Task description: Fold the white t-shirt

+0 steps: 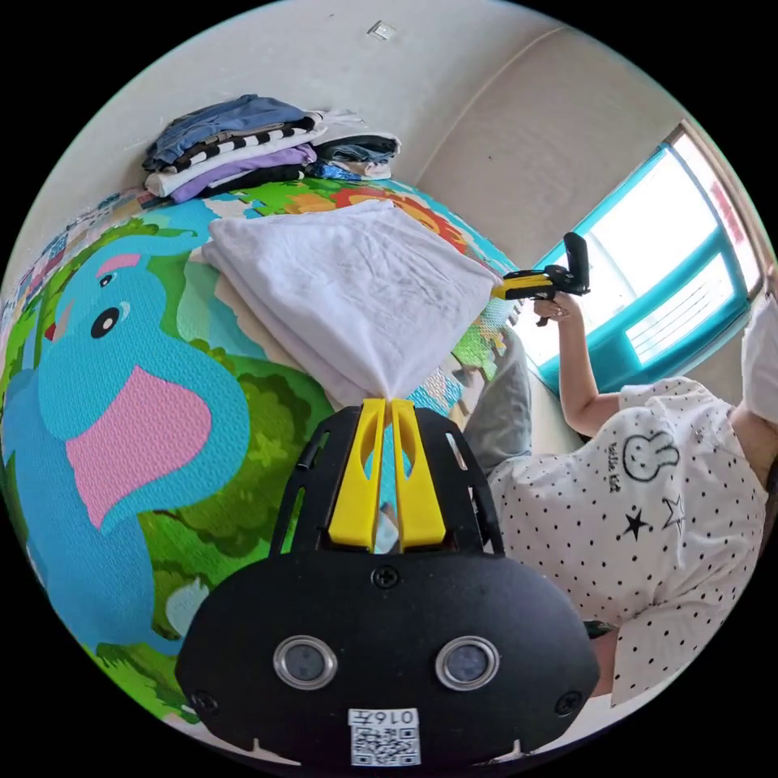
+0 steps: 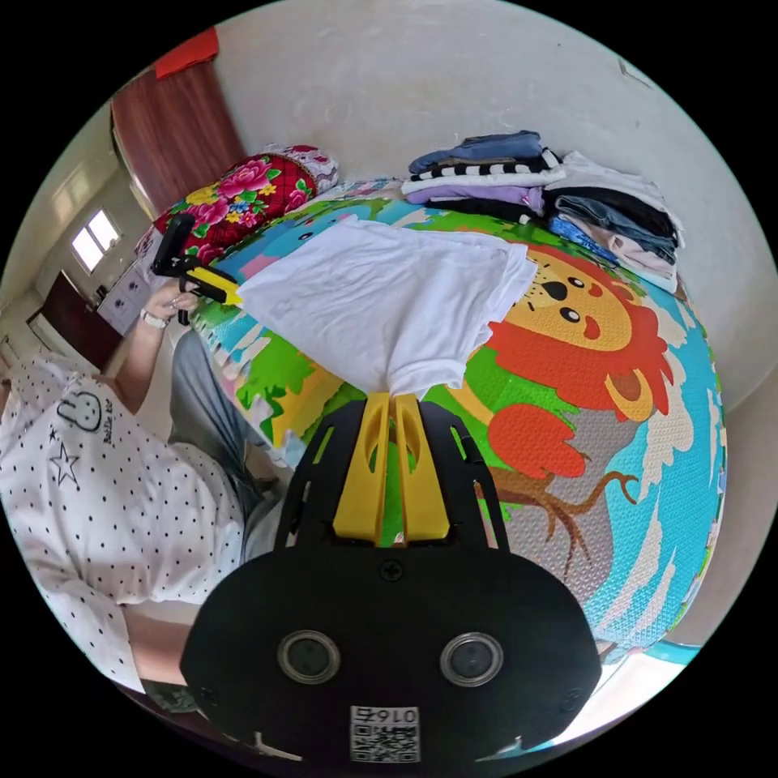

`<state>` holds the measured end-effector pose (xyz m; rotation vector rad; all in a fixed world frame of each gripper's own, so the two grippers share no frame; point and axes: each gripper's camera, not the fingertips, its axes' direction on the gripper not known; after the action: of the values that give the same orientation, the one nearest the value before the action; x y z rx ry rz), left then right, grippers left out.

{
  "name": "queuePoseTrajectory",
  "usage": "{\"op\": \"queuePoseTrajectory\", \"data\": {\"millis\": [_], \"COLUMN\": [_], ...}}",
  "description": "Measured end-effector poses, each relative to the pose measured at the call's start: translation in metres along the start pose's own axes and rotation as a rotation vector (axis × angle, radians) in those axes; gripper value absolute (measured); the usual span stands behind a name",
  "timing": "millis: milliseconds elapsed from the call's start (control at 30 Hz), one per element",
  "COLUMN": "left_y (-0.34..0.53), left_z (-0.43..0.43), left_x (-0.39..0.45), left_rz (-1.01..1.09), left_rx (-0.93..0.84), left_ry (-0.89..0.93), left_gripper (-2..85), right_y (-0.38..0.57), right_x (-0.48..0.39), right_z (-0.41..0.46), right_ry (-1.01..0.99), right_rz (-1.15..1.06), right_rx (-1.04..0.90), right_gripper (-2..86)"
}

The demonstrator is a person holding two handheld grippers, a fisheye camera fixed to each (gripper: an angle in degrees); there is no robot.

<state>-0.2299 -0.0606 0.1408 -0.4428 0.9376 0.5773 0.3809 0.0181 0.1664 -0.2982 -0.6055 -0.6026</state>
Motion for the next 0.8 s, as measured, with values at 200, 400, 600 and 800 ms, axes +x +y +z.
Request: {"op": "queuePoseTrajectory", "data": {"millis": [200,400,600,800], "left_y": [0.050,-0.012,-0.121,-0.145], "left_z": [-0.027,-0.058,-0.011,0.026], "left_x": [-0.010,-0.039,-0.099,-0.140], "left_rz": [-0.097,-0.060,-0.054,-0.141], "left_rx": [0.109,0.229,0.127,0.034], "left_ry": [-0.018,-0.193,-0.172,-0.176], "left_gripper": [5.9,10.3,10.2,7.6], "right_y": [0.028,-0.005,-0.113,-0.159], "right_x": [-0.024,-0.005,0.013,0.028], "right_z": [-0.012,-0.057,0.003,0.063], "right_ry": [-0.039,0.078,0.122,0.182], "right_rz": [-0.069,-0.063,-0.220,-0.272], "right_rx": [-0.031,0.263,0.022,-0.173], "right_gripper": [2.2,7.7,13.9,10.8]}}
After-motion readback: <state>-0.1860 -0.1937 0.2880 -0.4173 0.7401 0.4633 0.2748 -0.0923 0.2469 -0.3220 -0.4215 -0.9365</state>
